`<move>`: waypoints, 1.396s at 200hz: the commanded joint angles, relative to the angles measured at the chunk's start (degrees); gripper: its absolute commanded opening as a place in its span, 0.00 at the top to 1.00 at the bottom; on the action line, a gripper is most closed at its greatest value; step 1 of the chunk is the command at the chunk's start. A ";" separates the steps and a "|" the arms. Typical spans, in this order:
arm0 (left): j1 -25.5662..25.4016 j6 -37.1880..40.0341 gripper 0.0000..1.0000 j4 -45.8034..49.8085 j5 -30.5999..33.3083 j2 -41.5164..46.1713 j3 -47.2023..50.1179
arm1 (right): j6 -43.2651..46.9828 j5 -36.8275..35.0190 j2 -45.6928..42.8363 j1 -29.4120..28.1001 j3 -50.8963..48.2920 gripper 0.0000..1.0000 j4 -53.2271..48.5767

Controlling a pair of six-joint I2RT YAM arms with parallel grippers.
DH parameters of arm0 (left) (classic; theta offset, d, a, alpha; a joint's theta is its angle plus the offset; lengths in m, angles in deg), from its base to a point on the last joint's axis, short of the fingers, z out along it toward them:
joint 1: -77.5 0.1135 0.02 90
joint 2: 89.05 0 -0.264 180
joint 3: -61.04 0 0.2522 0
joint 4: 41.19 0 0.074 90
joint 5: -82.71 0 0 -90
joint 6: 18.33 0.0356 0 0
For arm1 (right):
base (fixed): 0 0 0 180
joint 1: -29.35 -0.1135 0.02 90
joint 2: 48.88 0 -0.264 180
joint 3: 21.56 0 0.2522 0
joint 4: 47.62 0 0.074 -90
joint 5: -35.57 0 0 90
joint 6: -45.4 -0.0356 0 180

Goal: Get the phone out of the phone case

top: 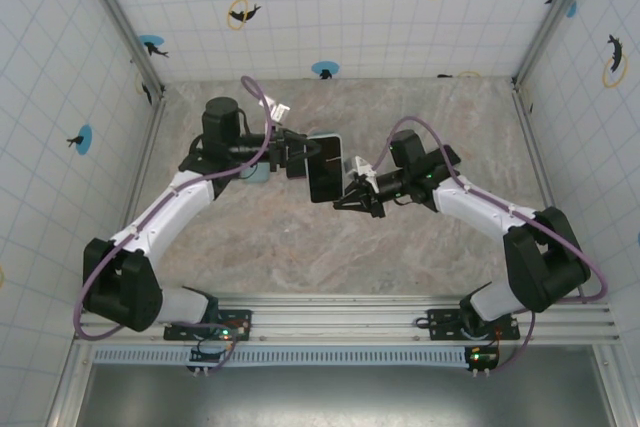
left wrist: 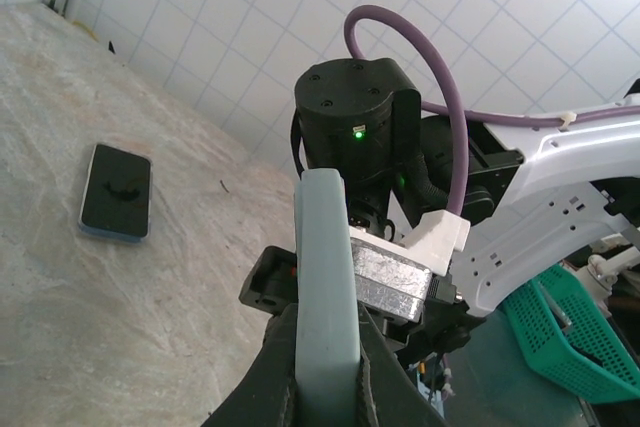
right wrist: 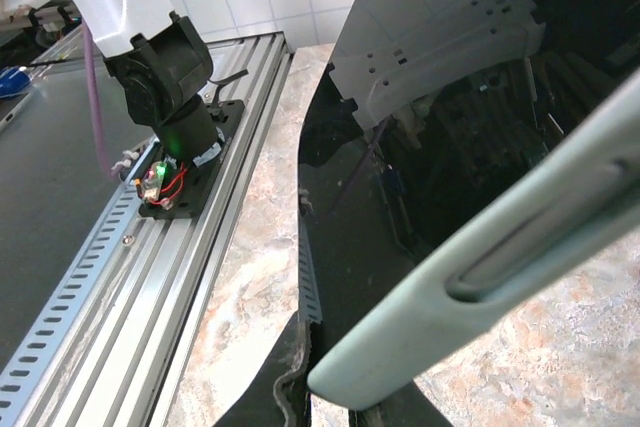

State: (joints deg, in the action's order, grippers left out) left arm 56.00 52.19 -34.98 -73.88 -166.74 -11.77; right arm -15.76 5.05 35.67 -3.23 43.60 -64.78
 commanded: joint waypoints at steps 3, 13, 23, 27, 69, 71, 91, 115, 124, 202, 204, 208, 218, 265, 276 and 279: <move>-0.25 -2.60 1.00 -0.42 -1.48 2.32 1.80 | -3.28 -3.91 -1.93 -0.54 0.73 0.90 11.03; -0.83 -3.24 1.00 -0.48 -1.78 2.69 2.34 | -4.32 -4.97 -1.94 -0.45 0.66 0.91 12.08; -1.24 -3.73 1.00 -0.40 -2.18 2.96 2.62 | -4.41 -6.10 -1.87 -0.55 0.92 0.91 12.23; -1.56 -3.94 1.00 -0.36 -2.38 3.06 2.62 | -4.53 -6.81 -1.93 -0.59 1.06 0.92 12.46; -5.88 -5.81 1.00 0.68 -2.32 3.46 4.38 | -6.20 -18.29 -4.75 -2.03 -2.21 0.93 20.29; -5.98 -5.91 1.00 0.74 -2.34 3.41 4.31 | -6.42 -18.69 -4.86 -2.04 -2.36 0.93 20.94; -7.52 -6.17 1.00 0.97 -2.54 3.33 4.39 | -6.54 -23.22 -5.36 -2.75 -2.31 0.94 22.63; -9.55 -5.89 1.00 1.78 -3.96 2.94 3.91 | -6.95 -26.76 -6.11 -2.84 -3.28 0.94 26.10; -10.03 -4.38 1.00 4.20 -3.81 2.74 3.57 | -8.11 -28.14 -6.41 -2.80 -3.79 0.95 27.96; -10.26 -1.15 1.00 8.94 -2.80 1.28 1.40 | -11.70 -33.23 -8.72 -2.66 -8.67 0.95 38.51; -10.22 -1.12 1.00 8.95 -2.81 1.24 1.33 | -11.70 -33.34 -8.82 -2.66 -8.85 0.95 38.87; -10.23 -1.04 1.00 8.96 -2.73 1.10 1.25 | -11.68 -33.44 -9.02 -2.67 -9.23 0.95 39.51; -10.03 -0.73 1.00 9.19 -1.75 0.89 0.87 | -12.23 -32.59 -9.32 -2.43 -10.00 0.95 40.99; -5.85 -5.20 1.00 3.31 4.66 1.58 1.68 | -16.99 -27.40 -10.06 -0.67 -11.01 0.94 40.60; -4.46 -8.30 1.00 -0.62 6.73 2.63 2.62 | -17.59 -27.54 -10.49 -0.20 -10.98 0.93 38.41; -4.16 -9.17 1.00 -1.76 7.32 2.89 2.62 | -17.90 -27.57 -10.65 0.02 -10.97 0.93 37.81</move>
State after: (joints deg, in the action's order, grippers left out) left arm 49.29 49.45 -27.79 -69.79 -166.06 -9.21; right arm -30.99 -23.71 27.15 -4.35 33.79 -27.14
